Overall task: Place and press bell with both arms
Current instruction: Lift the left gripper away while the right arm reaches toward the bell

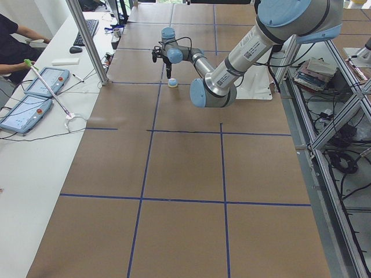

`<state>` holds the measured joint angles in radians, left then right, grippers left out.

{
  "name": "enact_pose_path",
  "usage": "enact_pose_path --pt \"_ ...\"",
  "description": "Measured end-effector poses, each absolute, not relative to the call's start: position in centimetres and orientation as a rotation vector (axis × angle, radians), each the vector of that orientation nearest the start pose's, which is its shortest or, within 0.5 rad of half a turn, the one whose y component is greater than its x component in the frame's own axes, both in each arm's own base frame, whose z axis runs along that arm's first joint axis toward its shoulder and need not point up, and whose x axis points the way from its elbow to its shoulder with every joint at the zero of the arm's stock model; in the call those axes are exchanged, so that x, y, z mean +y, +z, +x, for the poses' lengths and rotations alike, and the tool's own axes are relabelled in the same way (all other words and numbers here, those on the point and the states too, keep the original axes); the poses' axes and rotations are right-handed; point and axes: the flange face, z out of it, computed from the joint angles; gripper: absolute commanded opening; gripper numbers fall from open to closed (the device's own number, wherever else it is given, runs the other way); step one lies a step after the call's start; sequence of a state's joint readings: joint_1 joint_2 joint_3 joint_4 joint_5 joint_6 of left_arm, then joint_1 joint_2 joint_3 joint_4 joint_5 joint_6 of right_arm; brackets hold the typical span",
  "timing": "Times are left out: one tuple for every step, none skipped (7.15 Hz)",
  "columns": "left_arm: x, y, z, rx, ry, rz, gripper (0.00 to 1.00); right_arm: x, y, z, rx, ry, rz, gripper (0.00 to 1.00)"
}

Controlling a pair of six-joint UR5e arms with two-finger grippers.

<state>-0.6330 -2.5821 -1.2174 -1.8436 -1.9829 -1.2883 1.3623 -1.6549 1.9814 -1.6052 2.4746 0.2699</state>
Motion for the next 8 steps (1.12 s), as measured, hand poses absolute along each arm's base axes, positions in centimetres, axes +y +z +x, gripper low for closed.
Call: enact_pose_path --pt "-55.9 10.7 56.2 1.036 -0.161 0.067 0.96 -47.1 45.1 -7.9 -0.960 -0.031 0.016 1.00" --pt "-56.1 10.4 53.1 1.076 -0.192 0.063 0.96 -48.6 40.9 -12.2 -0.977 -0.004 -0.010 1.00" --pt "-55.2 12.0 49.5 1.107 -0.210 0.069 0.96 -49.4 36.9 -16.7 -0.982 0.000 -0.015 1.00" --pt "-53.7 14.7 45.3 1.125 -0.225 0.083 0.96 -49.8 33.0 -21.3 -0.982 0.000 -0.013 0.98" --pt "-52.4 16.6 42.2 1.133 -0.237 0.094 0.96 -49.7 29.3 -26.4 -0.968 0.032 -0.009 0.92" --pt "-51.7 17.9 40.5 1.130 -0.249 0.096 0.96 -49.0 25.9 -32.4 -0.927 0.100 0.024 0.81" --pt "-51.0 19.4 39.2 1.120 -0.260 0.092 1.00 -48.4 23.7 -37.9 -0.893 0.181 0.068 0.44" --pt "-49.8 21.2 37.5 1.110 -0.268 0.090 1.00 -48.3 22.5 -43.3 -0.901 0.284 0.093 0.02"
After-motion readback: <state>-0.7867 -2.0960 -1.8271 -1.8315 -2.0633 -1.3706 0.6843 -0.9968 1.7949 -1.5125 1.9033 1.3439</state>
